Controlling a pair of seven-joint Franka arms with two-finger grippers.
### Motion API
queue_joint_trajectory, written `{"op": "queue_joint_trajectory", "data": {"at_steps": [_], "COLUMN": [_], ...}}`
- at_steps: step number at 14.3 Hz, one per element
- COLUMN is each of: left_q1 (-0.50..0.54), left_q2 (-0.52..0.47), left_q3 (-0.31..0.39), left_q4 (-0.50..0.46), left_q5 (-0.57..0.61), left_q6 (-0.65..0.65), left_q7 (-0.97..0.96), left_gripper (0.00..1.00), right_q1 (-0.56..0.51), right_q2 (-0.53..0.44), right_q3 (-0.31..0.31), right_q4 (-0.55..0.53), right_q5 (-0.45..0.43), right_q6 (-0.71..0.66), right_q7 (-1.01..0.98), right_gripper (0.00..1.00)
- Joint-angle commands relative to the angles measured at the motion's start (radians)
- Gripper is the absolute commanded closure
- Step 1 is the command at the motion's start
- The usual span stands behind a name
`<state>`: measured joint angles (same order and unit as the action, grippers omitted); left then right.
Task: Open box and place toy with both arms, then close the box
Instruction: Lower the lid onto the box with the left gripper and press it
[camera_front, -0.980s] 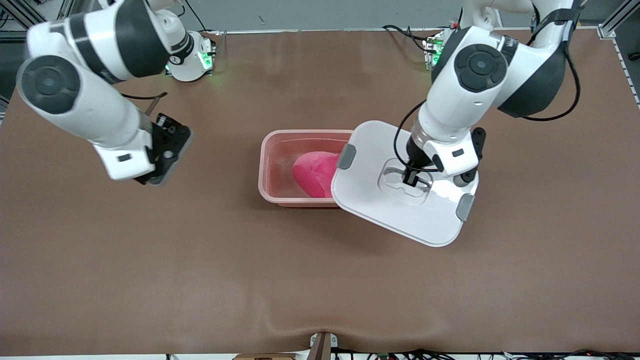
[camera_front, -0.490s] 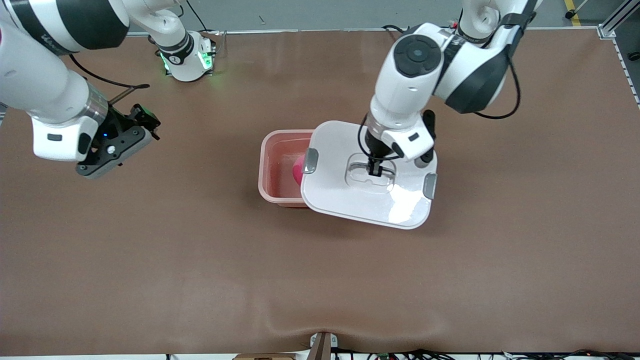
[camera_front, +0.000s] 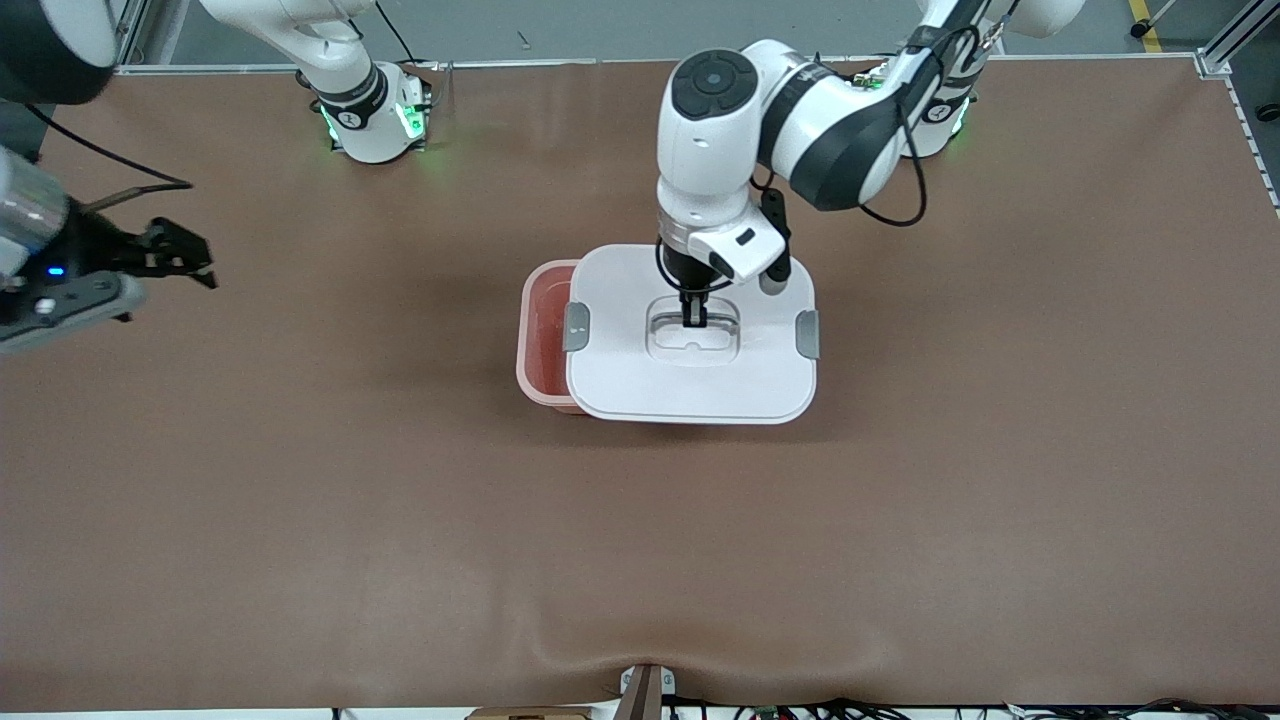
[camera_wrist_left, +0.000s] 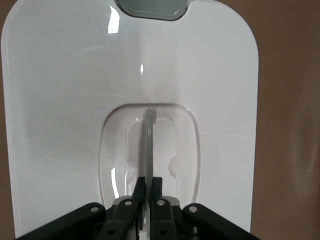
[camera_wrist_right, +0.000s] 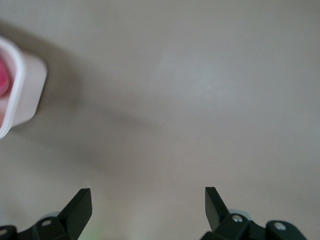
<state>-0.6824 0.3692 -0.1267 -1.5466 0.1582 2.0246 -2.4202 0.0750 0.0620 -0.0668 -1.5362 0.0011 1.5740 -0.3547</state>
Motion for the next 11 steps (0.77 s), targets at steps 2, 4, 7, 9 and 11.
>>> {"op": "queue_joint_trajectory", "data": {"at_steps": [2, 4, 7, 9, 11], "left_q1": [-0.066, -0.089, -0.124, -0.141, -0.154], "left_q2": [-0.003, 0.022, 0.063, 0.083, 0.091], "left_q3": [0.007, 0.006, 0.006, 0.006, 0.007], "left_q4": [-0.033, -0.036, -0.027, -0.021, -0.021], "left_q5": [0.099, 0.193, 0.219, 0.219, 0.221], "left_q6": [0.063, 0.094, 0.112, 0.132, 0.137], "left_q7": [-0.175, -0.294, -0.353, -0.390, -0.404], "left_gripper": [1.00, 1.00, 1.00, 1.00, 1.00], "right_q1": [-0.086, -0.102, -0.110, -0.113, -0.110], "right_q2": [-0.123, -0.131, -0.130, -0.126, -0.122], "right_q3": [0.021, 0.019, 0.016, 0.018, 0.021], "right_q4": [-0.134, -0.139, -0.098, -0.079, -0.058], "right_q5": [0.059, 0.060, 0.060, 0.060, 0.065], "right_q6": [0.037, 0.005, -0.069, -0.080, -0.081], "right_q7": [0.141, 0.224, 0.301, 0.303, 0.304], "right_gripper": [0.00, 0.00, 0.00, 0.00, 0.00]}}
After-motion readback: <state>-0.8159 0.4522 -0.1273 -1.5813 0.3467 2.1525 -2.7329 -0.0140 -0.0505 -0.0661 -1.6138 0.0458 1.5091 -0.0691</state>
